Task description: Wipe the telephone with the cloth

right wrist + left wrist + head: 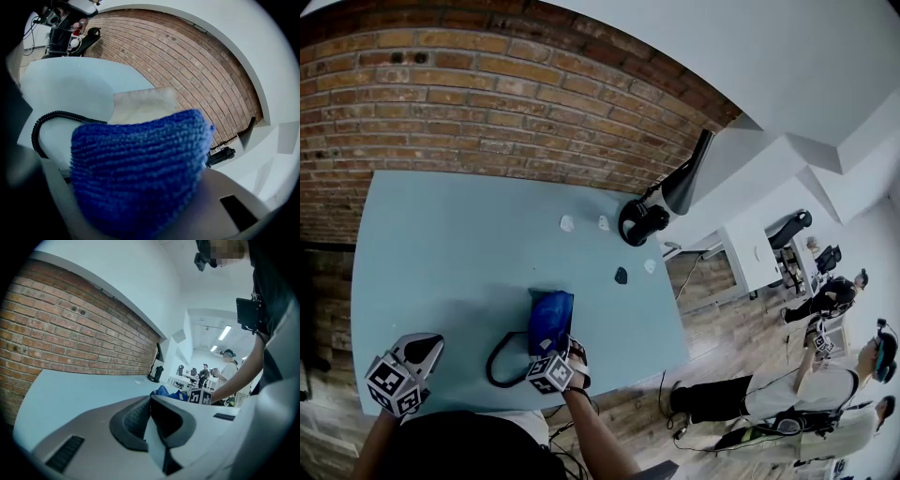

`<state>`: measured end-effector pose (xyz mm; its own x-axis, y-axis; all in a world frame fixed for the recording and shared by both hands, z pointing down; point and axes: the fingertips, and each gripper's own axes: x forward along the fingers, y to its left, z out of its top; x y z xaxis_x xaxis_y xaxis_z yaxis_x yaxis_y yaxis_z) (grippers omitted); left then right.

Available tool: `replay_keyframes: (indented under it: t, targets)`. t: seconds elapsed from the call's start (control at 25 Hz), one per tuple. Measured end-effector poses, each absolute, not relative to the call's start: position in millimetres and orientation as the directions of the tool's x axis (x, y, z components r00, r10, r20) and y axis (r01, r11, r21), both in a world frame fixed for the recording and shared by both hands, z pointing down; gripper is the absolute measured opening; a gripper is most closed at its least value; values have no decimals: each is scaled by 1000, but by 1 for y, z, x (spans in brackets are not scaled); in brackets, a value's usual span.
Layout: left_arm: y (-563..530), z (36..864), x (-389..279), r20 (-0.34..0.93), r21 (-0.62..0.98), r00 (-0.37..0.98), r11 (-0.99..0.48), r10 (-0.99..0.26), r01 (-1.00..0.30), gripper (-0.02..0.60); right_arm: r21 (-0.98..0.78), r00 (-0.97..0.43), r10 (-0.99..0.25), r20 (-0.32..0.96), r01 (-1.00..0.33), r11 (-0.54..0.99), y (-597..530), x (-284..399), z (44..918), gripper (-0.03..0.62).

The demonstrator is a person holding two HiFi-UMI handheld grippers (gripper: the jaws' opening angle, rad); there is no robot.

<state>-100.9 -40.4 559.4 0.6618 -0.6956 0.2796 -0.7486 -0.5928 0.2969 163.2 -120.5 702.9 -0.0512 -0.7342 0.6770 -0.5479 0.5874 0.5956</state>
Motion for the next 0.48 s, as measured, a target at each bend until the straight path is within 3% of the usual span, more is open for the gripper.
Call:
replay_keyframes:
  t: [0.48]
  targets:
    - [-38,561,-99,282,294,666,-599,-691,-745,20,570,-43,-710,703,-563,598,-98,166,717,58]
